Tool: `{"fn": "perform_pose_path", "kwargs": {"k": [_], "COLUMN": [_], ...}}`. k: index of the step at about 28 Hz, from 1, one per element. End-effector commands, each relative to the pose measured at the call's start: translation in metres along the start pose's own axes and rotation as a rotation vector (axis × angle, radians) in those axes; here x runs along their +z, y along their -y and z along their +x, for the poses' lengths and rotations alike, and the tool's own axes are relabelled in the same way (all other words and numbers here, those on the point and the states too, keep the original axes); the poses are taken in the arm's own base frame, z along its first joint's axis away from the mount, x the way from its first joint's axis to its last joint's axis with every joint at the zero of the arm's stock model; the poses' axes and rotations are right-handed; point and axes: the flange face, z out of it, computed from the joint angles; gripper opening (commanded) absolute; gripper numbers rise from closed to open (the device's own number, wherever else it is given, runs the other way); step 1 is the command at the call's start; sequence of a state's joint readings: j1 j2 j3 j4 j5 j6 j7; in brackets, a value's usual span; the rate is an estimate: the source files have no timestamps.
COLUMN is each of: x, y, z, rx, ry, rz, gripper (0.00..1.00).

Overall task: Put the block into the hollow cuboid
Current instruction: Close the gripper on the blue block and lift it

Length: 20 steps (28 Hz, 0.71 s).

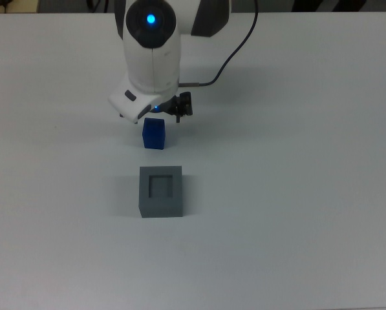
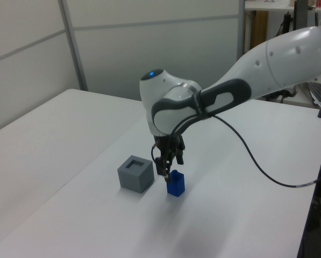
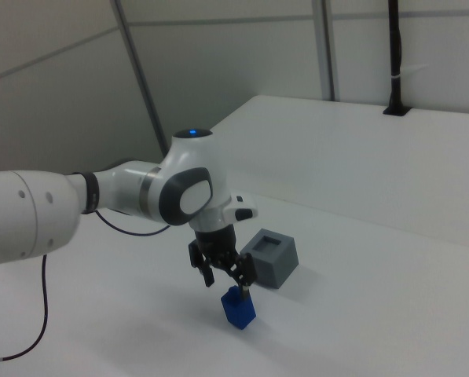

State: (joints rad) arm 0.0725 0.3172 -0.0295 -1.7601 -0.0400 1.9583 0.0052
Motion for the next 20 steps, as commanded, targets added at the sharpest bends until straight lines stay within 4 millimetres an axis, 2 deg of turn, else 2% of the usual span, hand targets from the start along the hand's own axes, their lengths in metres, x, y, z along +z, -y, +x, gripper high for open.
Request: {"fn": "perform_pose_path", "kwargs": {"k": [1, 4, 5, 6, 9, 10, 11, 13, 16, 20], "x": [0.018, 0.022, 0.022, 0.023, 0.023, 0.023, 0.023, 0.020, 0.012, -0.023], "y": [-0.003, -0.005, -0.006, -0.007, -0.008, -0.010, -0.008, -0.008, -0.010, -0.009], "z": [0.007, 0.008, 0.008, 0.008, 0.008, 0.008, 0.008, 0.008, 0.006, 0.007], "rx": [-0.027, -0.024, -0.023, -0.023, -0.020, -0.016, -0.017, -0.015, -0.007, 0.006], "ry": [-0.024, -0.023, -0.022, -0.022, -0.022, -0.023, -0.022, -0.026, -0.029, -0.059], "rz": [-0.014, -0.014, -0.014, -0.014, -0.012, -0.009, -0.005, -0.001, 0.002, 0.030], "gripper": [0.97, 0.82, 0.65, 0.56, 0.37, 0.29, 0.16, 0.03, 0.00, 0.00]}}
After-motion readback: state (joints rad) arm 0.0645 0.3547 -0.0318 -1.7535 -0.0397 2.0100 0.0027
